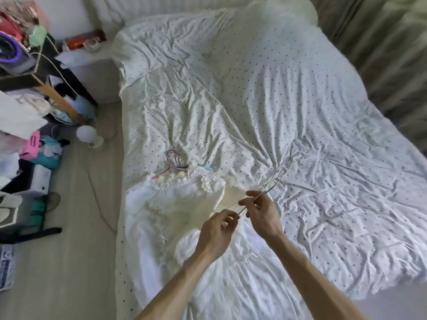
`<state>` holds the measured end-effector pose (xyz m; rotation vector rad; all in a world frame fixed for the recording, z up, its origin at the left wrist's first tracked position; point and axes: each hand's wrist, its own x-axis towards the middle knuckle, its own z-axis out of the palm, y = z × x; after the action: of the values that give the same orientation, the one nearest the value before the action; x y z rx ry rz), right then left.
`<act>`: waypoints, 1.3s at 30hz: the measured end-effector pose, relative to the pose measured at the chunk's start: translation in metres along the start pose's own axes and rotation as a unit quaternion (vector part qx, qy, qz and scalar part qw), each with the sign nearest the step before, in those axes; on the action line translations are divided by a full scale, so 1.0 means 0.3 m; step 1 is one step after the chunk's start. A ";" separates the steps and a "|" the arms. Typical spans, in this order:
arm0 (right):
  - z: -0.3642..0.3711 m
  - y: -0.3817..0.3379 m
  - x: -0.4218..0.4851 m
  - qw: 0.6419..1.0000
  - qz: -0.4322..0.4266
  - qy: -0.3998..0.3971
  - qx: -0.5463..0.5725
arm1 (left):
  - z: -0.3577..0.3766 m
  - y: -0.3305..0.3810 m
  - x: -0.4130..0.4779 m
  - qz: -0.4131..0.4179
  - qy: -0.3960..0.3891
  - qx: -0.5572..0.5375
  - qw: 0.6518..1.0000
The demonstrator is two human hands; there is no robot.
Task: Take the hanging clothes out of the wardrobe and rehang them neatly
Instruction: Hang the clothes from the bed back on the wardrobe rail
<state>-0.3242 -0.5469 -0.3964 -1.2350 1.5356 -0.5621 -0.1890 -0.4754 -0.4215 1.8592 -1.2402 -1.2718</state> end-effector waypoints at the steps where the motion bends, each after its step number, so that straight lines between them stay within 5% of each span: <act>1: -0.064 0.011 -0.017 1.000 -0.001 0.004 -0.007 | 0.026 0.049 -0.009 0.002 -0.049 0.017 0.999; 5: -0.388 0.045 -0.097 0.998 -0.031 0.014 -0.052 | 0.095 0.248 -0.008 0.055 -0.172 0.109 0.978; 15: -1.243 -0.013 -0.495 0.962 -0.129 0.183 -0.154 | 0.431 0.889 -0.017 0.272 -0.044 0.174 0.946; 22: -1.643 -0.060 -0.747 0.925 -0.185 0.292 -0.159 | 0.776 1.261 -0.179 0.494 0.097 0.298 0.811; 28: -1.898 -0.026 -0.918 0.894 -0.192 0.361 -0.184 | 0.996 1.427 -0.244 0.490 0.146 0.232 0.827; 32: -2.001 0.020 -1.010 0.885 -0.199 0.382 -0.176 | 1.106 1.456 -0.250 0.492 0.073 0.290 0.818; 36: -2.077 0.061 -1.062 0.883 -0.207 0.391 -0.158 | 1.210 1.516 -0.304 0.466 0.030 0.190 0.864; 39: -2.129 0.083 -1.077 0.878 -0.211 0.405 -0.144 | 1.278 1.569 -0.343 0.485 0.036 0.165 0.858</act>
<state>-0.9362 -0.3961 -0.0566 -1.7039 2.0946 -1.2967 -0.7304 -0.5576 -0.1400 1.1115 -2.0547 -0.4339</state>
